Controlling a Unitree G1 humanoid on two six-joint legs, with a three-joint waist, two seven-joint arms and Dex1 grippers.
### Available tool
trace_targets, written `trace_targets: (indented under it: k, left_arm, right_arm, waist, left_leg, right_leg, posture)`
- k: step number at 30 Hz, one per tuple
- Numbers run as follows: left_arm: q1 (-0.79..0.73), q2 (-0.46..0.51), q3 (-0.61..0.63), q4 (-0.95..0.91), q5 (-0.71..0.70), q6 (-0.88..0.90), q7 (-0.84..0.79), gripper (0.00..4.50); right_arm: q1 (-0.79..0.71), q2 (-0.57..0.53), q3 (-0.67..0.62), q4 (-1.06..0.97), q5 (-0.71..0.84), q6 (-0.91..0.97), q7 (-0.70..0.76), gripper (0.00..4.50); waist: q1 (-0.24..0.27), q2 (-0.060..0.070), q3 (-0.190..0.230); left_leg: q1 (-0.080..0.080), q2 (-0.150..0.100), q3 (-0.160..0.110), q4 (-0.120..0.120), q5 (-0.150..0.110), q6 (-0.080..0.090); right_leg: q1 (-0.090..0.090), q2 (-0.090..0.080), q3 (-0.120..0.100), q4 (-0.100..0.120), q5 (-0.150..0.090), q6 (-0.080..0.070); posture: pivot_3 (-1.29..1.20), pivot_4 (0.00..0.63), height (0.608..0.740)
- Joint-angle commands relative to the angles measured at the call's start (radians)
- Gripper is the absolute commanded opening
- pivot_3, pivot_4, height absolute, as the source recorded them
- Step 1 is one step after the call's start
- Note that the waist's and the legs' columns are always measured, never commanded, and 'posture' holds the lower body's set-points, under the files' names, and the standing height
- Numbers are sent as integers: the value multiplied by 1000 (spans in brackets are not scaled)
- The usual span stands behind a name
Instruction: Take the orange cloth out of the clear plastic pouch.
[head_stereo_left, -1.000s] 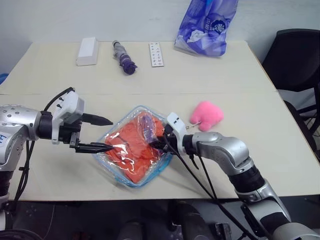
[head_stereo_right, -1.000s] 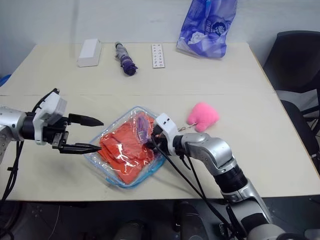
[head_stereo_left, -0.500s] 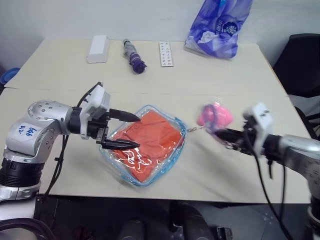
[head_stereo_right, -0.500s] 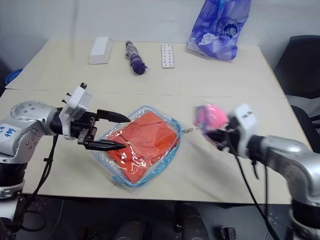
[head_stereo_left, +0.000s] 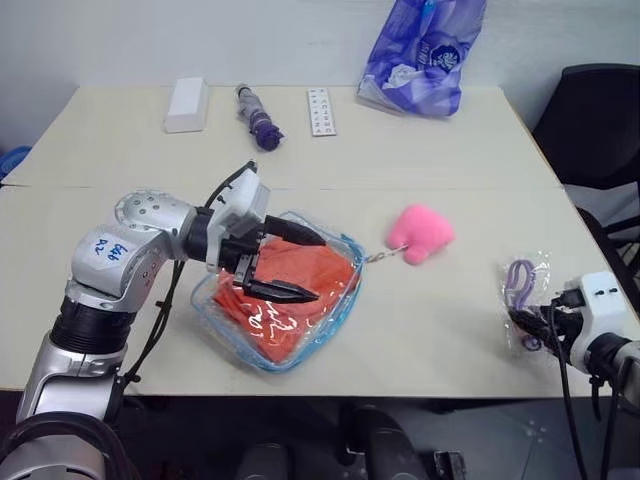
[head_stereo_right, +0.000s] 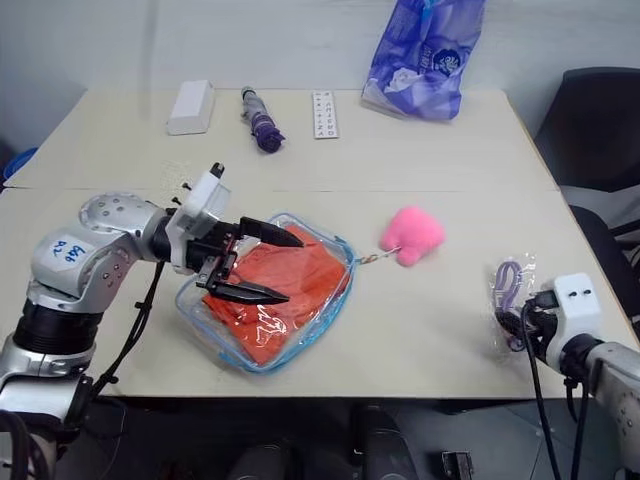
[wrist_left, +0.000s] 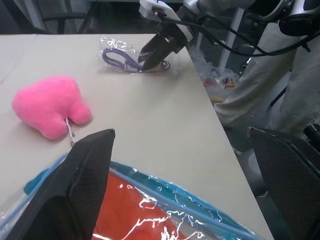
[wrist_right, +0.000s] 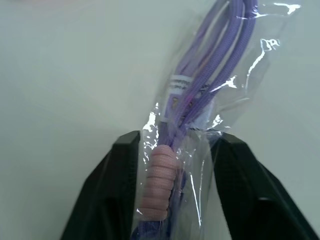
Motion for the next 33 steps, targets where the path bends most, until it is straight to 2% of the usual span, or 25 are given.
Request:
trace_targets:
  k: [1, 4, 8, 12, 15, 20, 26, 27, 28, 33]
  left_arm:
    - [-8, 29, 20, -24, 10, -20, -15, 4500]
    - [27, 67, 30, -44, 26, -37, -25, 4500]
    - [163, 234, 52, -58, 152, -221, -88, 4500]
    - [292, 336, 114, -101, 170, -305, -123, 4500]
    - [349, 377, 135, -147, 168, -338, -144, 4500]
    - [414, 396, 117, -163, 255, -457, -131, 4500]
    - [411, 337, 49, -64, 379, -620, -92, 4500]
    - [404, 324, 41, -44, 394, -643, -86, 4079]
    - [398, 306, 32, -22, 404, -670, -80, 3911]
    - [391, 267, 9, 37, 425, -750, -84, 2301]
  right_arm:
    - [8, -84, -85, -48, 17, -18, 56, 3550]
    - [32, -165, -92, -78, 11, -64, 133, 4483]
    - [37, -336, -132, -115, 44, -146, 347, 4483]
    - [0, -413, -155, -187, 178, -159, 538, 4483]
    - [-17, -435, -130, -253, 256, -155, 610, 4483]
    - [-84, -447, -11, -318, 303, -183, 628, 4483]
    - [-169, -446, 98, -310, 299, -205, 623, 4483]
    - [-174, -445, 104, -307, 298, -206, 622, 4500]
    - [-177, -445, 107, -306, 298, -206, 621, 4500]
    - [-169, -435, 98, -314, 305, -198, 609, 4500]
  waist:
    - [1, 0, 0]
    - [-1, 0, 0]
    - [-8, 0, 0]
    - [0, 0, 0]
    - [11, -2, 1]
    - [25, -2, 1]
    - [25, -2, 1]
    - [25, -2, 1]
    - [25, -2, 1]
    - [24, -2, 1]
  left_leg:
    - [0, 0, 0, 0, 0, 0]
    - [0, 0, 0, 0, 0, 0]
    - [2, -1, -1, -2, 0, 0]
    - [1, 1, -3, -2, -1, 0]
    - [0, 1, -5, -2, -2, 2]
    - [0, 0, -4, -1, -3, 5]
    - [0, -2, -3, -1, -3, 5]
    - [0, -2, -3, -1, -3, 5]
    - [0, -2, -3, -1, -3, 5]
    - [0, -1, -3, -1, -3, 5]
  right_leg:
    - [0, 0, 0, 0, 0, 0]
    - [0, 0, 0, 0, 0, 0]
    - [-1, 3, 4, 0, 0, 0]
    - [-1, 3, 4, -1, 0, 0]
    - [-1, 3, 3, -3, 0, 0]
    - [0, 2, 1, -4, 1, 1]
    - [0, 2, 1, -4, 1, 1]
    - [0, 1, 1, -4, 1, 1]
    - [0, 1, 1, -4, 1, 1]
    - [0, 1, 0, -3, 1, 1]
  posture:
    - [0, 150, 740]
    - [0, 150, 740]
    - [0, 150, 740]
    - [0, 150, 740]
    - [0, 150, 740]
    - [0, 150, 740]
    - [0, 150, 740]
    - [0, 150, 740]
    - [0, 150, 740]
    - [0, 150, 740]
